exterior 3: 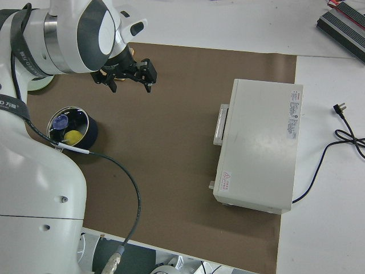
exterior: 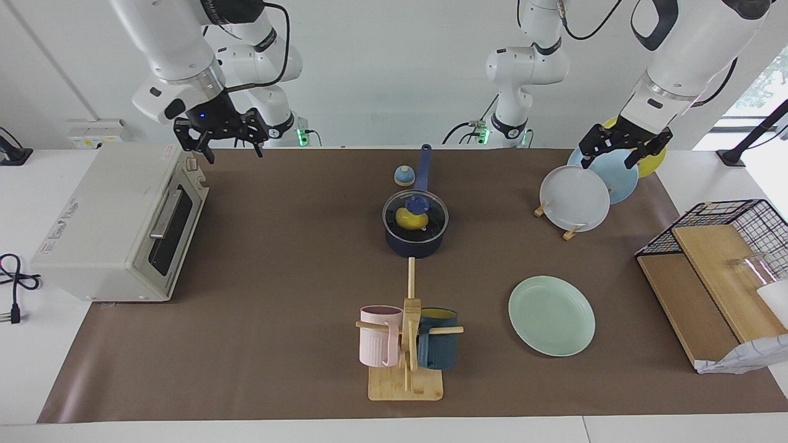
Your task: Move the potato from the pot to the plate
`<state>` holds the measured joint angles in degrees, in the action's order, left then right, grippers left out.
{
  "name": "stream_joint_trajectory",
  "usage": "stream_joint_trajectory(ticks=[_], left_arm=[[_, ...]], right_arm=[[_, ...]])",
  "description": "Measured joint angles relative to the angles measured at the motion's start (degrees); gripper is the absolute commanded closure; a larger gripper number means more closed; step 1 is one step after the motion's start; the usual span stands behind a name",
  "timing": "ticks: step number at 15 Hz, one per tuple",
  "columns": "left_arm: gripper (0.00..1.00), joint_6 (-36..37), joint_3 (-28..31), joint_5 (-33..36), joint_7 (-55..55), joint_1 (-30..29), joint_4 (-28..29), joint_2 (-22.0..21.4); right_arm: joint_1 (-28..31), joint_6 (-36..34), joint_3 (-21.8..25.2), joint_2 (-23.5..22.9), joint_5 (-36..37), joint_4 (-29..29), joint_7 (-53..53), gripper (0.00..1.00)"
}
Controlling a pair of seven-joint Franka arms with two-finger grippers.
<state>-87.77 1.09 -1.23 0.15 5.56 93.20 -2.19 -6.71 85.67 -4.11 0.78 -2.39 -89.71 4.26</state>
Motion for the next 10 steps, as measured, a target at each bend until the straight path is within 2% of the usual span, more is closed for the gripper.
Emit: stream_joint_trajectory(ticks=[3,6,10], left_arm=[[0.0,0.0,0.0,0.0,0.0,0.0,0.0,0.0],[0.0,0.1,0.0,0.0,0.0,0.0,0.0,0.0],[0.0,0.1,0.2,0.0,0.0,-0.1,0.0,0.0]], right_arm=[[-5.3,1.1,-0.2,-1.6,0.0,0.6,5.7,0.0],[-10.5,2.5,-0.3,-7.6,0.0,5.0,11.5,0.0],[-19.9,9.5,-0.4,-15.6,0.0,8.6,23.7,0.0]])
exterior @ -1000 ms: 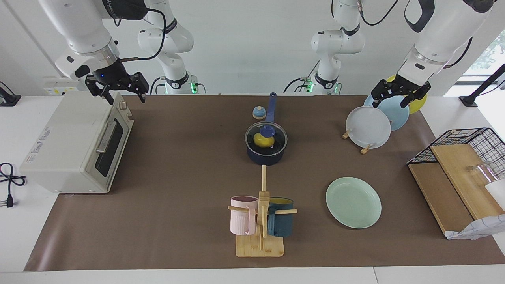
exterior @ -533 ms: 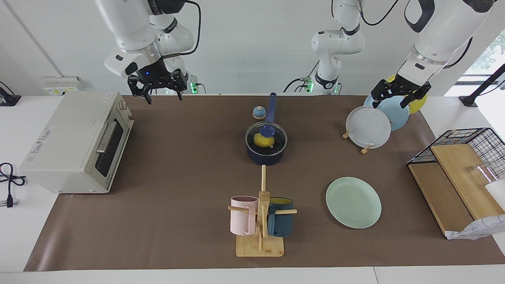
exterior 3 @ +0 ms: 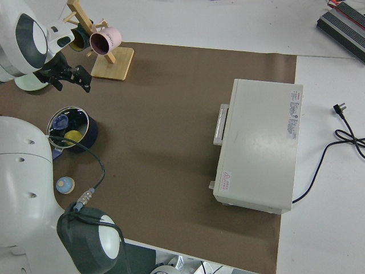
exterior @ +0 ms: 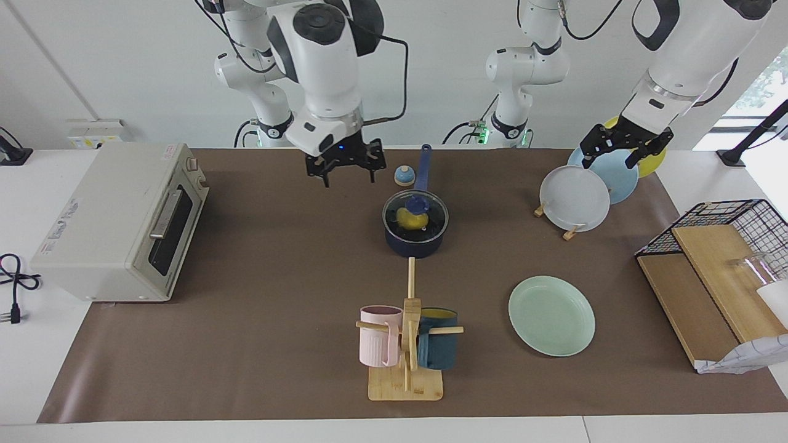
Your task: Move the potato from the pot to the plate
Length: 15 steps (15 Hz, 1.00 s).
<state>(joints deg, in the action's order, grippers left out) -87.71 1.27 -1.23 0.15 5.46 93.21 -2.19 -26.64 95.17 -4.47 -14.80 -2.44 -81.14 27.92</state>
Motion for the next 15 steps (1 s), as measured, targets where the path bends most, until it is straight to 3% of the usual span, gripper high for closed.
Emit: stream_joint_trajectory(ticks=[6,10,15], left_arm=[[0.0,0.0,0.0,0.0,0.0,0.0,0.0,0.0],[0.0,0.0,0.0,0.0,0.0,0.0,0.0,0.0],[0.0,0.0,0.0,0.0,0.0,0.0,0.0,0.0]], right_arm=[[-6.7,7.4,0.1,-4.4,0.3,0.1,6.6,0.0],[-11.5,10.9,0.1,-9.3,4.8,-0.6,10.1,0.0],[-12.1,14.5,0.3,-10.5,6.0,-3.4,10.7,0.0]])
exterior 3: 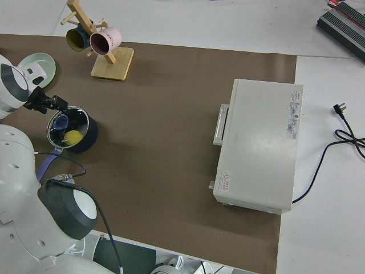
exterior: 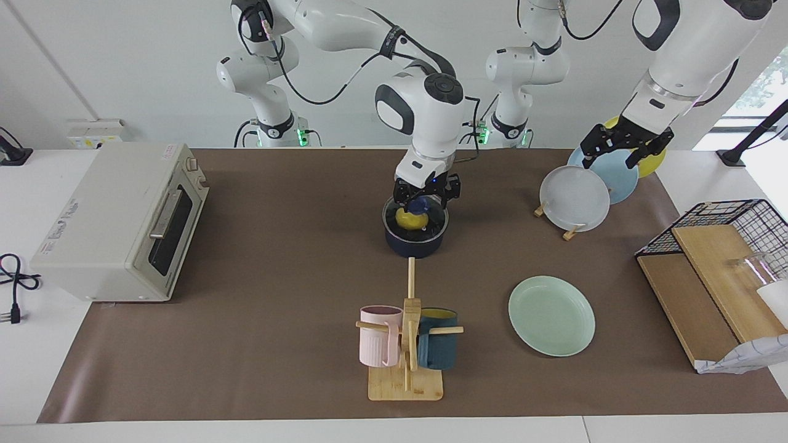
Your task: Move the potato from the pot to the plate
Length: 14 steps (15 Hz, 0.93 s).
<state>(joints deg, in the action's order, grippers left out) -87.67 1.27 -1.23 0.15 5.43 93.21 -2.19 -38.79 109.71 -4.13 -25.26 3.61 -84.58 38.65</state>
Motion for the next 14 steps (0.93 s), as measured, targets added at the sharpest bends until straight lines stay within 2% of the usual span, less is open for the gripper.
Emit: stream_joint_trajectory(ticks=[5,8,11,14], left_arm=[[0.0,0.1,0.0,0.0,0.0,0.0,0.0,0.0],[0.0,0.1,0.0,0.0,0.0,0.0,0.0,0.0],[0.0,0.1,0.0,0.0,0.0,0.0,0.0,0.0],[0.0,0.1,0.0,0.0,0.0,0.0,0.0,0.0]], right_arm=[[-0.2,2.0,0.0,0.2,0.9,-2.5,0.0,0.02],[-0.2,2.0,0.0,0.6,0.9,-3.0,0.0,0.14],[-0.2,2.0,0.0,0.9,0.9,-3.7,0.0,0.16],[-0.5,2.0,0.0,1.2,0.9,-4.5,0.0,0.26]])
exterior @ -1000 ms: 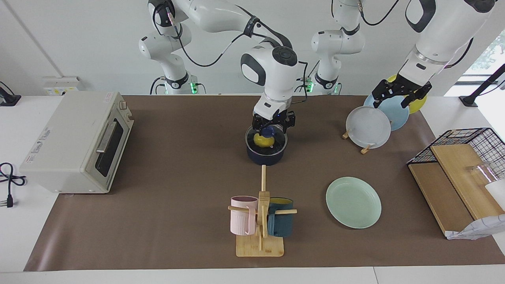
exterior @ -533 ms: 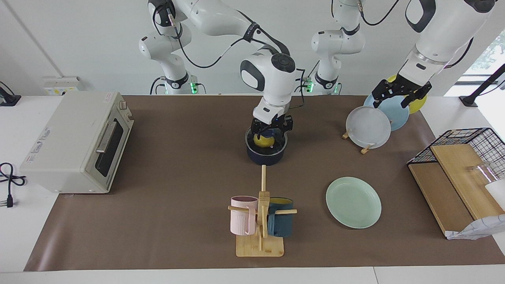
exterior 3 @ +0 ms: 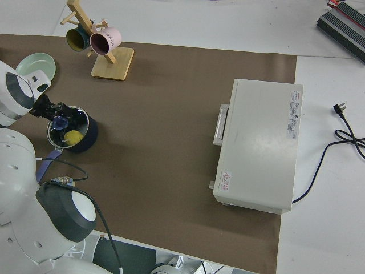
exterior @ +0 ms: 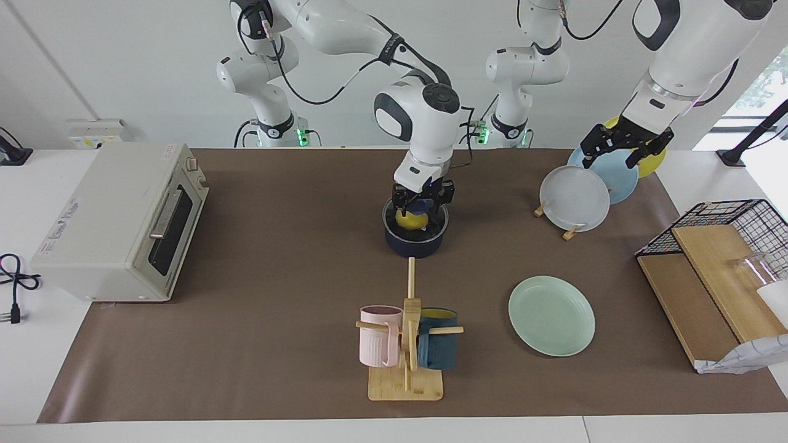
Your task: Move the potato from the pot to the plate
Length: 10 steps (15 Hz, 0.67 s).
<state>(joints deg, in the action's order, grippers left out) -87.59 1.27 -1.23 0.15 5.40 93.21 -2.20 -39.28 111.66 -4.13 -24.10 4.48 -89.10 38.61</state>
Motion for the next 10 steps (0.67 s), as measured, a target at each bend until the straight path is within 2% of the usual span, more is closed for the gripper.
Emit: stream_joint_trajectory(ticks=[2,5,10], left_arm=[[0.0,0.0,0.0,0.0,0.0,0.0,0.0,0.0],[0.0,0.0,0.0,0.0,0.0,0.0,0.0,0.0],[0.0,-0.1,-0.4,0.0,0.0,0.1,0.0,0.0]], right_arm=[[0.0,0.0,0.0,0.2,0.0,-0.2,0.0,0.37],[0.0,0.0,0.1,0.3,0.0,-0.3,-0.2,0.58],[0.3,0.0,0.2,0.4,0.0,-0.2,-0.9,0.6]])
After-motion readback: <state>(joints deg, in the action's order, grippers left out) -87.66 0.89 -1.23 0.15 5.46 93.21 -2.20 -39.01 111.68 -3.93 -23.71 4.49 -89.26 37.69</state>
